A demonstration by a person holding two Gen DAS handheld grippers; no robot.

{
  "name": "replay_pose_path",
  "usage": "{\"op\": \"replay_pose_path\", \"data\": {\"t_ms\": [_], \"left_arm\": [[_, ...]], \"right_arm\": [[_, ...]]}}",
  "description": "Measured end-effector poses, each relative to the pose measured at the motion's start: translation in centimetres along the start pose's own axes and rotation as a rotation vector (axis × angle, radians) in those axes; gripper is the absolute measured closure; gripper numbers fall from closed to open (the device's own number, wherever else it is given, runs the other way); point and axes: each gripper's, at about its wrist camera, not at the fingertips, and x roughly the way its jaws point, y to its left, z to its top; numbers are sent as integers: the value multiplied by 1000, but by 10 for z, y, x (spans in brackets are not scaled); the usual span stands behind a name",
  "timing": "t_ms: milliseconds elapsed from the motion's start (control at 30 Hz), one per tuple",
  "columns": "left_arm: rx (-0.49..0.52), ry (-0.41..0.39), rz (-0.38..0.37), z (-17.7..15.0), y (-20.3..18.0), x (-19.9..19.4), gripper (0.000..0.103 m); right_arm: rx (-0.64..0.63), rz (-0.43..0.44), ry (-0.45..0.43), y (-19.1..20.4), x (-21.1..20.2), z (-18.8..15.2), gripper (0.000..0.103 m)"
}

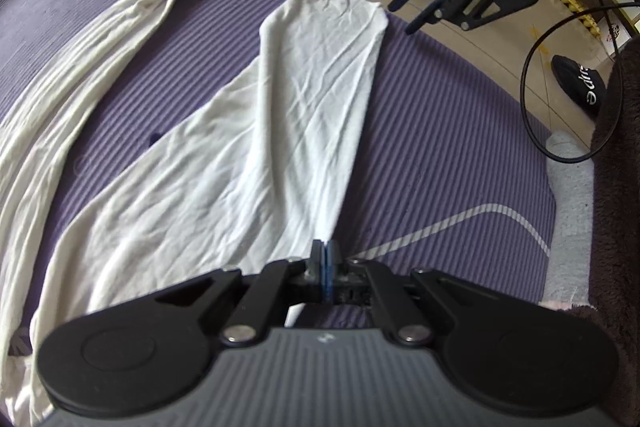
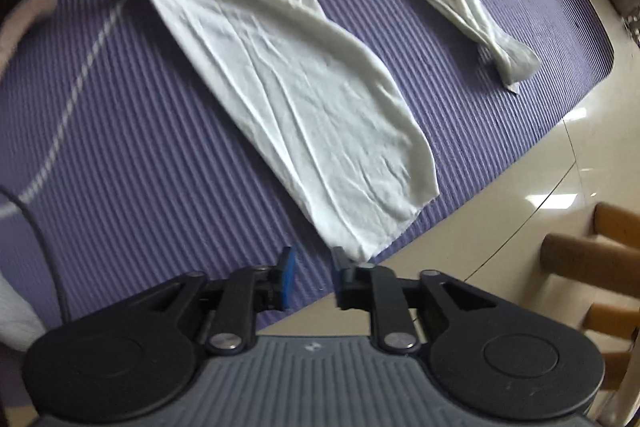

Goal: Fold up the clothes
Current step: 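Grasp the other leg end with the right gripper while the left gripper holds the hem, then open both grippers and release the white pants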

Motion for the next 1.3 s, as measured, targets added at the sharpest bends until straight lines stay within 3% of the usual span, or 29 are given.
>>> {"op": "replay_pose_path", "data": {"t_ms": [233, 333, 367, 667, 833, 900, 933, 967, 1000, 1067, 1133, 1233, 1300], "left_arm": [[-23, 10, 9, 1, 8, 5, 103], [-28, 9, 8, 0, 10, 5, 103], [-27, 8, 8, 0, 11, 5, 103], [-10, 1, -35, -3, 6, -5, 103], [12, 45, -52, -5, 1, 1, 103], [17, 69, -72, -5, 0, 4, 95], [17, 77, -80, -5, -1, 4, 90], [17, 75, -78, -4, -2, 2, 70], [22, 60, -55, -1, -4, -3, 44], [37, 5, 16, 4, -7, -18, 28], [16, -48, 53, 9, -1, -31, 21], [-34, -92, 160, 17, 13, -50, 7], [-71, -108, 333, 19, 33, -68, 2]], "right_arm": [[-42, 17, -55, -6, 5, 9, 82], [19, 69, -53, -14, 5, 11, 94], [41, 79, -54, -16, 4, 11, 103], [78, 102, -28, -13, -22, 1, 103], [64, 183, 37, -1, -18, -3, 103], [65, 209, 78, 3, -11, -3, 100], [71, 220, 98, 4, -7, -3, 87], [76, 225, 96, 5, -8, -4, 73], [80, 229, 91, 6, -11, -4, 70], [130, 223, 28, -1, -22, -3, 68], [200, 171, -55, -12, -42, 1, 68], [280, 66, -132, -23, -64, 10, 54], [353, -16, -185, -33, -74, 22, 48]]}}
